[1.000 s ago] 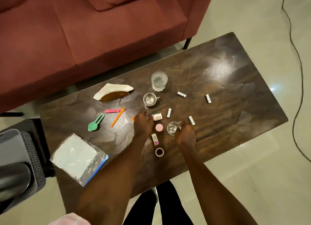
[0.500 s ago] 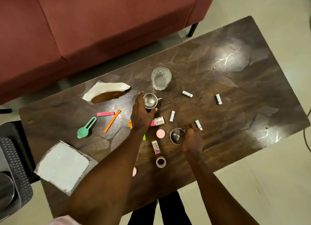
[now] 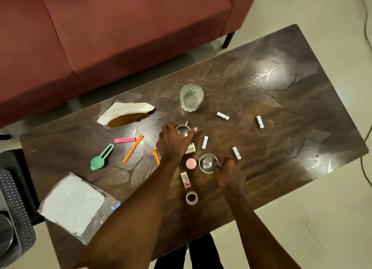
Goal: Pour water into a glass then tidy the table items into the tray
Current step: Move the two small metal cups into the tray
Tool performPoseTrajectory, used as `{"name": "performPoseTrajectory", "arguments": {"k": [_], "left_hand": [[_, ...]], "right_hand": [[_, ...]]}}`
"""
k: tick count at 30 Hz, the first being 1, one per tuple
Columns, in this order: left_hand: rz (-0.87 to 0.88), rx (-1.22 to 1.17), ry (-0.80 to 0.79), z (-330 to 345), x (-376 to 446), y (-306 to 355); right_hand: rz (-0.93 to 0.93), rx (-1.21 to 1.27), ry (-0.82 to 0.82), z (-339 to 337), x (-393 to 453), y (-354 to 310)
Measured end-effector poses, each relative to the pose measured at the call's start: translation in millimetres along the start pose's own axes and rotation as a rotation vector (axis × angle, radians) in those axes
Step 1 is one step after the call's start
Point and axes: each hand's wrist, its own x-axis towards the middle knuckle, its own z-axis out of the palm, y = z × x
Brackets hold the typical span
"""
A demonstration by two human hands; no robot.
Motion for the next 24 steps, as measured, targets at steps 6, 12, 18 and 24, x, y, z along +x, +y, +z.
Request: {"name": "performPoseTrajectory", "arguments": {"k": [6,12,18,24], "left_hand": [[0.414,-0.1,-0.183,-13,23,-8],[0.398,0.0,-0.379,-21,49,5],[0.255,0.026,-0.411,-15,40,-9],[0.175,-0.209,-0.273,-7,17,-18]], "right_hand": [[-0.047,0.04,0.0,-1,2,13],[-0.035,0.267,-0.042,3,4,26],[0.098,0.349,-0.077,8,10,18],[0.089,0.441,-0.036,1,9,17]]}}
